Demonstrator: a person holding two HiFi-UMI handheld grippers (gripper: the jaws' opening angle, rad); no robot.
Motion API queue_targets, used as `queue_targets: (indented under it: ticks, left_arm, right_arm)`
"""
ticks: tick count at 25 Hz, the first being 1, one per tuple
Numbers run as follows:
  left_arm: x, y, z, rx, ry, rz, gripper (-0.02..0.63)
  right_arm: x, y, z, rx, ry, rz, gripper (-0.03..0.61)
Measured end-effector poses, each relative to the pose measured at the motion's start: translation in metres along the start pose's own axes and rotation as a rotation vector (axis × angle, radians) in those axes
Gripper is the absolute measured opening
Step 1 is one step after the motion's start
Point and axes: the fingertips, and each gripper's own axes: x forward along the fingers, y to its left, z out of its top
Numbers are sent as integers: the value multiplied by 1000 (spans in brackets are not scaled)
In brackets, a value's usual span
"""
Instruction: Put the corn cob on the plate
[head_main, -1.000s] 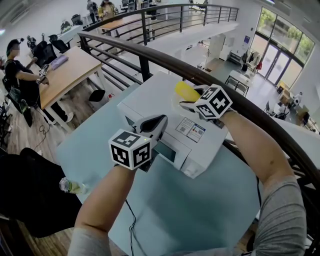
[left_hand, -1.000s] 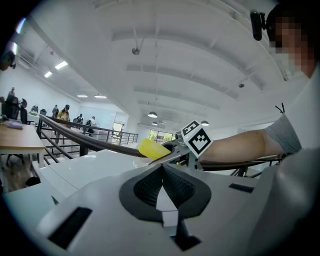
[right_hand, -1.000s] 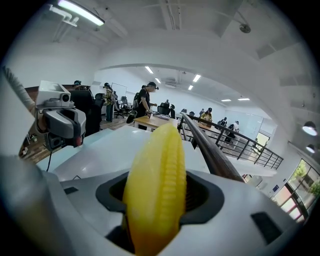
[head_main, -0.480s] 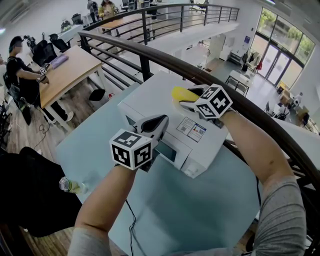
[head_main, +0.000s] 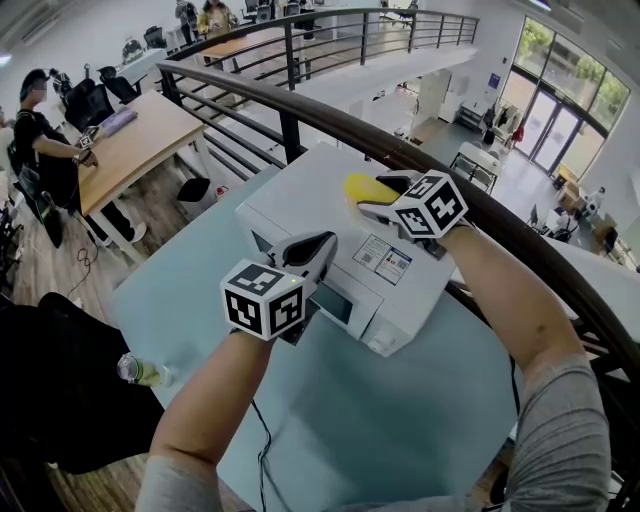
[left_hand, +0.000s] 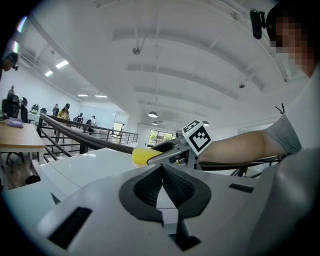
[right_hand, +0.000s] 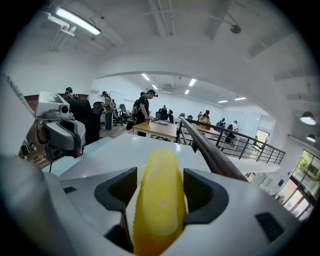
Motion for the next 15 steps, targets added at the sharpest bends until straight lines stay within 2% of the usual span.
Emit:
queue_targets:
  ticks: [15]
  left_arm:
    - [-5, -20, 10, 10, -9, -3, 18]
  right_arm:
    - [-34, 0, 9, 34, -65, -53, 305]
